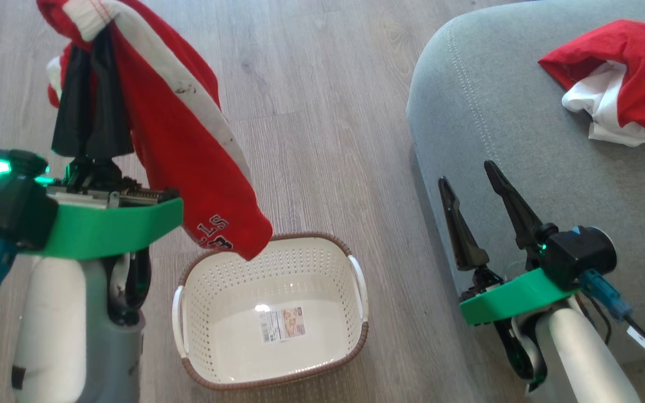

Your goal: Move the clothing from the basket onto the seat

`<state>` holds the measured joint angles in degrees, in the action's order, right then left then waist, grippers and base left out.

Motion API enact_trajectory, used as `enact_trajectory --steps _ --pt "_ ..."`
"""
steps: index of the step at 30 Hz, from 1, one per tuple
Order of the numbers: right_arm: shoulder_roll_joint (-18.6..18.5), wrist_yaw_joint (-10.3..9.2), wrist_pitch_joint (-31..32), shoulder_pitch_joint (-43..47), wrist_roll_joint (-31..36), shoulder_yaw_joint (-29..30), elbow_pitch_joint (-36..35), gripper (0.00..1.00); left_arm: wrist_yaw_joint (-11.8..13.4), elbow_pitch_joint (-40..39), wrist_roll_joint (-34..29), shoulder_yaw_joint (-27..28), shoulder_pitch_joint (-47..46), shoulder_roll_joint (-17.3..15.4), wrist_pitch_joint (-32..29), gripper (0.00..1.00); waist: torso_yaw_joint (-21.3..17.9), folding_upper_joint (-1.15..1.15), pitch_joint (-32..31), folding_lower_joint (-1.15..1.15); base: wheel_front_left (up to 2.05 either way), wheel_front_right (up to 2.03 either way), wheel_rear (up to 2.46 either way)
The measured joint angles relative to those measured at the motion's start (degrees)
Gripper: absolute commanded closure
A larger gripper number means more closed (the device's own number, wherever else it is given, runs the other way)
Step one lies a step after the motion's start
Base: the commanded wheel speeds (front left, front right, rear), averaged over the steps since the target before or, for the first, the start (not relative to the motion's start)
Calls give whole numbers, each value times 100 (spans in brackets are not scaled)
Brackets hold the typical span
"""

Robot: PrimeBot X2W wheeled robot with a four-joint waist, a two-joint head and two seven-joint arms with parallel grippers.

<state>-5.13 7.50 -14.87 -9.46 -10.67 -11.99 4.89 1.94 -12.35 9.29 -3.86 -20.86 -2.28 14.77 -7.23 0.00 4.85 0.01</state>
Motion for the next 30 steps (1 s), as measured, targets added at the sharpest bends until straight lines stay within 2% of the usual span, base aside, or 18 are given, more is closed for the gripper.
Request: enact_trajectory --steps 5,20,25,30 --pt "2 0 -1 101 0 -1 -1 0 -4 -55 247 -405 1 0 0 100 2 0 53 0 0 0 0" --pt "5 0 0 99 0 -19 -2 0 -434 673 307 -2009 228 -10 -1 100 72 0 107 -1 0 0 0" --pt "8 0 0 99 -10 -103 -2 0 -586 1032 269 -2281 233 -11 -2 100 45 0 86 -1 0 0 0" --pt "-34 0 0 100 -179 -360 -116 0 -588 1157 266 -2321 235 -14 -2 100 20 0 81 -1 0 0 0"
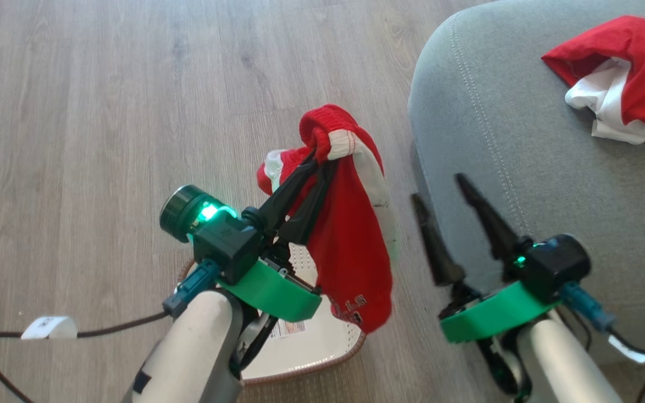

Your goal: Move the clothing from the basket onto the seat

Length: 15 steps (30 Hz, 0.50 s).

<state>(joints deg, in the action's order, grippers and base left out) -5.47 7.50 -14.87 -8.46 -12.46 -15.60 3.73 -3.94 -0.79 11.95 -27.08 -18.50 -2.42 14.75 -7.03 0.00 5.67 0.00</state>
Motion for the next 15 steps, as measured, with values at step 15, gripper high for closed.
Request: enact_trajectory --steps 15 --pt "-598 0 0 -74 92 -1203 -180 0 -43 -15 -1 -102 -3 -3 0 100 49 0 13 0 0 0 0"
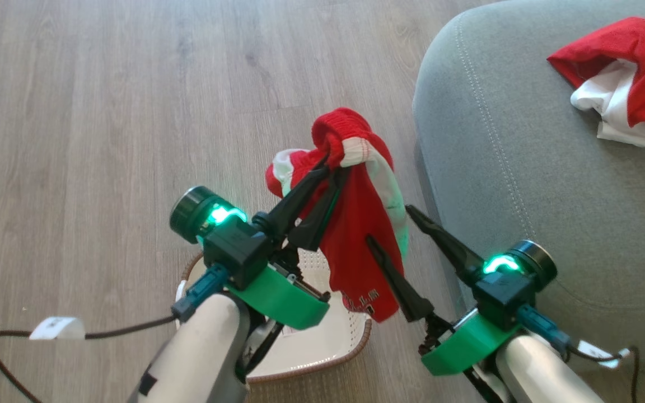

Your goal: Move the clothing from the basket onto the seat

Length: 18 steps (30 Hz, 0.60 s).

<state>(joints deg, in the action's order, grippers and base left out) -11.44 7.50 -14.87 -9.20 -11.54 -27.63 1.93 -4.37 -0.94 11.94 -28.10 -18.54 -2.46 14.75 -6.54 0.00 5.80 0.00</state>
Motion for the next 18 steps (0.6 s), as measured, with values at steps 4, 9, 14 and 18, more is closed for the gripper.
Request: enact_trajectory --steps 4,9,14,18 --pt "-4 0 0 -233 158 -69 261 0 0 -40 1 -183 -1 -5 0 100 67 0 -39 0 0 0 0" --pt "13 0 0 -508 189 -220 533 0 -4 -87 10 -437 0 -8 0 100 165 0 -135 0 0 0 0" --pt "47 0 0 -583 209 -379 877 0 -15 -125 30 -749 1 -21 0 100 252 0 -232 0 0 0 0" --pt "71 1 0 -739 211 -552 1122 0 4 -196 70 -913 1 -23 0 100 307 0 -283 0 0 0 0"
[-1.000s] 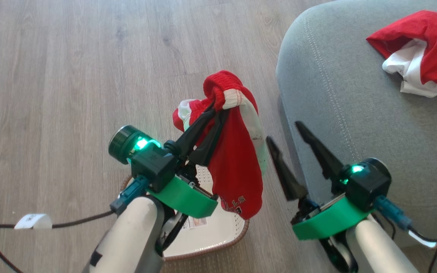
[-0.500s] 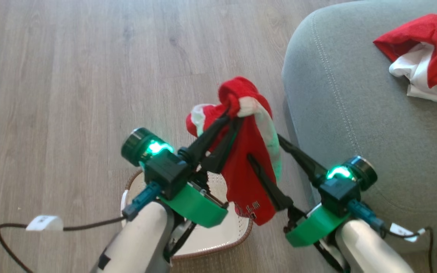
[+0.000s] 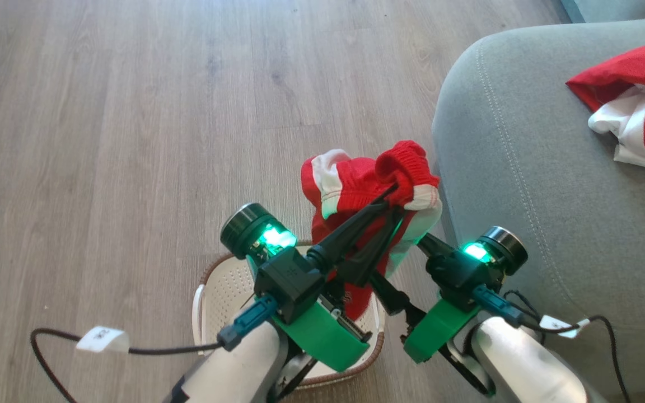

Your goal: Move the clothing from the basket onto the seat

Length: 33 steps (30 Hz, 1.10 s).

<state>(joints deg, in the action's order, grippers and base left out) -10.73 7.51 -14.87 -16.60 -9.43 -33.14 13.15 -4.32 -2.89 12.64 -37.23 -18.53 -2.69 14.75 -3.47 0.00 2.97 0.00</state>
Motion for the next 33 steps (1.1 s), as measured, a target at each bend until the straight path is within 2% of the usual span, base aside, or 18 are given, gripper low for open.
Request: enact_trajectory --steps 3,4,5,12,22,25,33 --pt "35 0 0 -103 31 -103 88 0 4 -8 0 -40 -1 -3 0 100 42 0 -24 0 0 0 0" --pt "54 0 0 -120 31 -129 114 20 4 -11 0 -52 -1 -5 0 100 54 0 -30 0 0 0 0" --pt "99 0 0 -150 31 -189 170 100 5 -31 1 -82 0 -8 0 100 76 0 -39 0 0 0 0" --pt "196 0 -1 -152 -74 81 194 100 56 -69 48 -88 0 -10 0 100 144 0 3 0 0 0 0" --pt "425 -1 0 -116 -189 1258 7 100 98 -42 98 187 0 -8 0 100 382 0 84 0 0 0 0" --pt "510 -1 0 -77 -189 1451 -101 100 97 32 88 274 4 -9 0 100 409 0 80 0 0 0 0" --pt "641 -1 0 88 -137 1965 -472 100 -62 486 -151 338 192 -9 0 100 446 0 42 0 0 0 0"
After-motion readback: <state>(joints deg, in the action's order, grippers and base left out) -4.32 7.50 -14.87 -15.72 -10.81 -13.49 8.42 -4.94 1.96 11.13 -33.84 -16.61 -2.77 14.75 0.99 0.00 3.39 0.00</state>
